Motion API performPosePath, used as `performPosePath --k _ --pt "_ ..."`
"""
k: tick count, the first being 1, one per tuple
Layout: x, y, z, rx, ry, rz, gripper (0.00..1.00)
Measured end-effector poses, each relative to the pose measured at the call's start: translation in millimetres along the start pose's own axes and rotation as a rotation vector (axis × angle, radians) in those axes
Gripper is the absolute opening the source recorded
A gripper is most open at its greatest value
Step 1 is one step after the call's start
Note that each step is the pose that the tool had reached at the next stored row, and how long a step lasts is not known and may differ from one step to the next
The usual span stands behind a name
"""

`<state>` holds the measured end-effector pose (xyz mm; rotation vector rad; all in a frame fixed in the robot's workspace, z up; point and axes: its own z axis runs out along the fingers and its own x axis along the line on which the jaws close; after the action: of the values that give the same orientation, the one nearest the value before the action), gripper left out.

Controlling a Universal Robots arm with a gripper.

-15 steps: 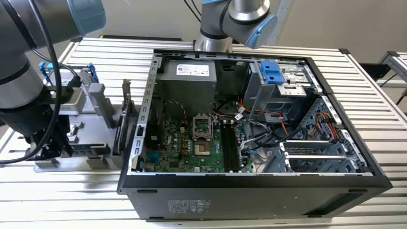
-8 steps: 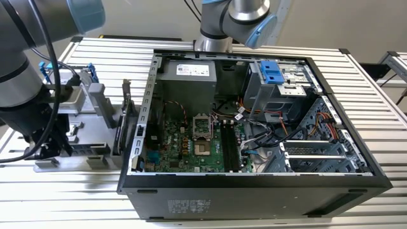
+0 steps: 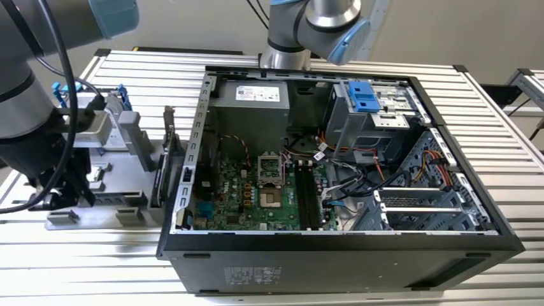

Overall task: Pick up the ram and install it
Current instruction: 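Pick up the ram and move it above insertion slot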

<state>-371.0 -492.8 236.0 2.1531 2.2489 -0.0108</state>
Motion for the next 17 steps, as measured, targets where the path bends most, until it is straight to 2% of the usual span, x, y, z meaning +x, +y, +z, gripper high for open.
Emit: performPosePath --k 17 --pt "-0.3 0.2 -7.8 -0.0001 0.0001 0.0 0.0"
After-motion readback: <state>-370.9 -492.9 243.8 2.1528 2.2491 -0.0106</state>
